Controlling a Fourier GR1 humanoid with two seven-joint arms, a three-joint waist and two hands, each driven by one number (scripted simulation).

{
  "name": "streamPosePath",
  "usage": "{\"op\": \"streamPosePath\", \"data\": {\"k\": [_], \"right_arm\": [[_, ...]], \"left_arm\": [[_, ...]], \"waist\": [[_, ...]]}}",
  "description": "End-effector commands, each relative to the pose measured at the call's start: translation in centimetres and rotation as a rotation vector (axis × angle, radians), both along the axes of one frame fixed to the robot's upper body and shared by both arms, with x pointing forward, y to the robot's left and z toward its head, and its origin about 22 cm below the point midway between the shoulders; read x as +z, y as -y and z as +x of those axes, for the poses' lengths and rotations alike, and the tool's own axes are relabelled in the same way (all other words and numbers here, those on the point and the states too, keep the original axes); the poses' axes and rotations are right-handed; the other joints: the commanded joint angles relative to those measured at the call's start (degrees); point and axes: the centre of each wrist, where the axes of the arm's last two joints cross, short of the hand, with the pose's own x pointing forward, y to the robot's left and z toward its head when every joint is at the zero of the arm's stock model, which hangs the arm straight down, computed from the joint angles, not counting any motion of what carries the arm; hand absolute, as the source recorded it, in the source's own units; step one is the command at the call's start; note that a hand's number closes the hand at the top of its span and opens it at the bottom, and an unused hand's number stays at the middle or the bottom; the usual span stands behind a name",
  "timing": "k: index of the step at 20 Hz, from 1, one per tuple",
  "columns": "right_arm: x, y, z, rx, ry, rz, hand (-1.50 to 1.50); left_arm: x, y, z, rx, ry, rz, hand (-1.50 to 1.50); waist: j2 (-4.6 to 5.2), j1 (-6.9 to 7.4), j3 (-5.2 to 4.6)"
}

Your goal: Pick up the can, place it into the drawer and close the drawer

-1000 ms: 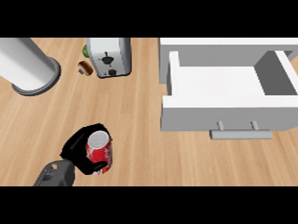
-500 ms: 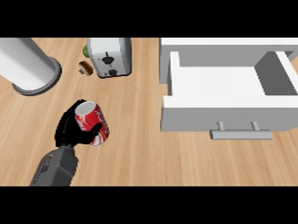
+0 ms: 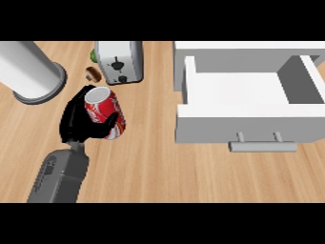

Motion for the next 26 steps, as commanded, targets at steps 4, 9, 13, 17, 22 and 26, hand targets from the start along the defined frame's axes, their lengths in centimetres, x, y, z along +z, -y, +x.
{"op": "streamPosePath", "data": {"k": [4, 9, 13, 17, 22, 26], "right_arm": [[-0.3, 1.3, -1.1, 0.01, 0.0, -0.006, -1.5], [-1.4, 0.1, 0.0, -0.003, -0.01, 0.011, -1.5], [0.1, -0.6, -1.3, 0.013, 0.002, 0.027, -1.5], [-1.2, -0.2, -0.6, 0.001, -0.009, 0.048, -1.5], [0.1, -0.3, -1.0, 0.023, -0.014, 0.02, -1.5], [-1.4, 1.3, 1.8, 0.01, -0.001, 0.026, -1.5]], "left_arm": [[6.6, 3.2, -0.7, -0.005, 0.036, 0.049, 1.5], [10.2, 5.6, 1.6, -0.02, 0.048, 0.074, 1.5], [12.5, 8.8, 2.4, -0.015, 0.082, 0.088, 1.5], [15.3, 7.4, 3.7, -0.027, 0.071, 0.087, 1.5], [18.0, 11.4, 5.4, -0.034, 0.097, 0.097, 1.5], [18.2, 13.7, 6.6, -0.032, 0.09, 0.113, 1.5]], "waist": [[-0.11, -0.05, 0.02], [0.11, -0.25, 0.0], [0.09, -0.88, -0.01], [0.11, -0.53, -0.01], [0.15, -0.84, -0.02], [0.33, -0.73, -0.01]]}}
